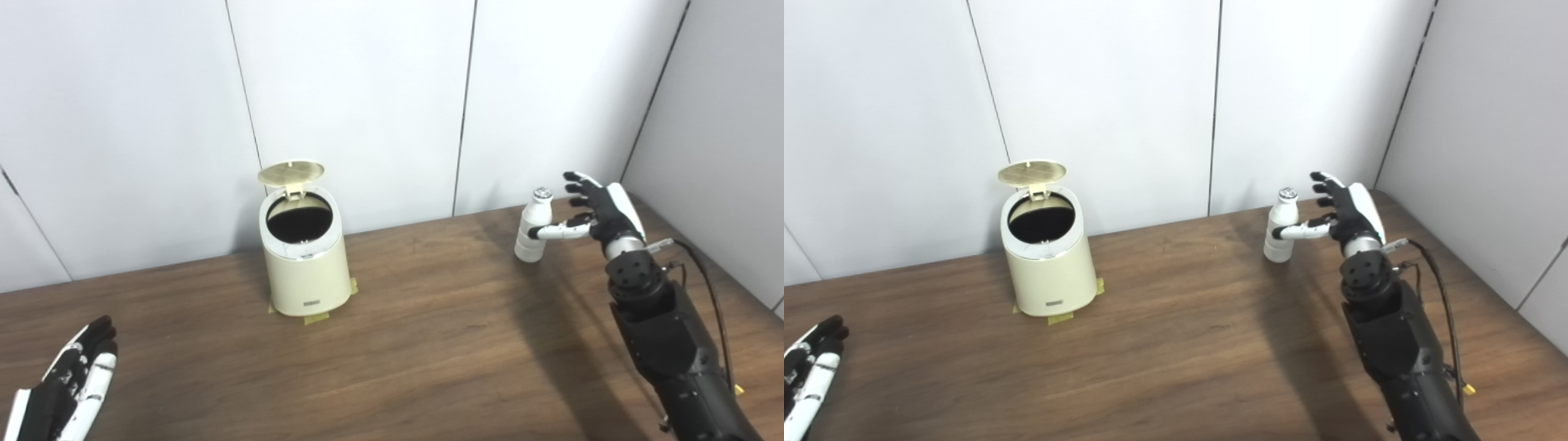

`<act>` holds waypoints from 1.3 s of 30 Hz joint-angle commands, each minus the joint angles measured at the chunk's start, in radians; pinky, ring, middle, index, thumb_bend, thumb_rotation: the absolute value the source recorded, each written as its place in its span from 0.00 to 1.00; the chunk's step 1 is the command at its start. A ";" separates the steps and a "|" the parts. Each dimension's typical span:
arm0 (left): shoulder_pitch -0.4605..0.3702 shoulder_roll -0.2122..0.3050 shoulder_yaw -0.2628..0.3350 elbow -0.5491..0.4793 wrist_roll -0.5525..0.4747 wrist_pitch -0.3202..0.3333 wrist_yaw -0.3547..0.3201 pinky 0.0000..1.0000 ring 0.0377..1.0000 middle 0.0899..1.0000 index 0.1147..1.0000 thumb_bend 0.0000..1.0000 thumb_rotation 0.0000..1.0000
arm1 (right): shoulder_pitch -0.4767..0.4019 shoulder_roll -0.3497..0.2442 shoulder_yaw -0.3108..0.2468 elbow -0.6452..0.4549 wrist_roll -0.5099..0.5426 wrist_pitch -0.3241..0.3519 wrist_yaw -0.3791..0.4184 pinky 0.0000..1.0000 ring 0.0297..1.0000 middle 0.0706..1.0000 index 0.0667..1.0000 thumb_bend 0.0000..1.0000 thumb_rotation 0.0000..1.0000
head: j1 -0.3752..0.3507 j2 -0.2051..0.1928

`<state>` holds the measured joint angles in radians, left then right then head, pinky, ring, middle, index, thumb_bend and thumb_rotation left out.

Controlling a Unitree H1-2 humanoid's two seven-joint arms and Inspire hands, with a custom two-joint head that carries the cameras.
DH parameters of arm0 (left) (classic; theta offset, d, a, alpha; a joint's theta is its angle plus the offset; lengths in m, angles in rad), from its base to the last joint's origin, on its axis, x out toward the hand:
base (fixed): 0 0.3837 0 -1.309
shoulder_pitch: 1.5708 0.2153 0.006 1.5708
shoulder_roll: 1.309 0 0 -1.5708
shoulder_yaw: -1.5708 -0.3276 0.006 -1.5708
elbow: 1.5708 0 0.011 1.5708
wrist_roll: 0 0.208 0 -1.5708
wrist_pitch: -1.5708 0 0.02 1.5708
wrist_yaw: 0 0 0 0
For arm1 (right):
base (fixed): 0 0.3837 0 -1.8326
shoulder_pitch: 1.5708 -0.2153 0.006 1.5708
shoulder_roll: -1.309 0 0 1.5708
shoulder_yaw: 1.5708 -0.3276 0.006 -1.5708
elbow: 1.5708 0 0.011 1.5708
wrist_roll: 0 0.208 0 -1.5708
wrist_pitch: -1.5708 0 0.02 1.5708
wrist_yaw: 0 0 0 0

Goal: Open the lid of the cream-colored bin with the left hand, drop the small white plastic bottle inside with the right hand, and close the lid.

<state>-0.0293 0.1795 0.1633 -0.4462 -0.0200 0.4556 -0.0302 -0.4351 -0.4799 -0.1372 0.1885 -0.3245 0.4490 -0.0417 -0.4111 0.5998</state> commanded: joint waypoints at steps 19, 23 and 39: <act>-0.047 0.014 0.005 -0.079 -0.028 0.013 -0.004 1.00 0.95 0.90 0.92 0.30 0.50 | -0.031 -0.022 0.050 -0.026 -0.042 -0.013 -0.028 0.68 0.78 0.81 0.84 0.90 0.17 | 0.002 0.016; -0.048 0.018 0.004 -0.087 -0.040 0.013 -0.006 1.00 0.94 0.89 0.91 0.30 0.52 | -0.023 -0.012 0.037 -0.026 -0.030 -0.034 -0.050 0.69 0.79 0.80 0.83 0.88 0.15 | 0.004 0.017; -0.059 0.048 -0.011 -0.131 -0.091 0.014 0.000 1.00 0.94 0.90 0.93 0.26 0.45 | -0.045 -0.012 0.064 0.065 -0.057 -0.137 -0.141 0.66 0.74 0.76 0.78 0.85 0.09 | 0.021 0.025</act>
<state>-0.0496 0.2076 0.1545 -0.5416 -0.1015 0.4706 -0.0378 -0.4233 -0.4689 -0.0690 0.2699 -0.3642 0.3595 -0.1555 -0.3896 0.6243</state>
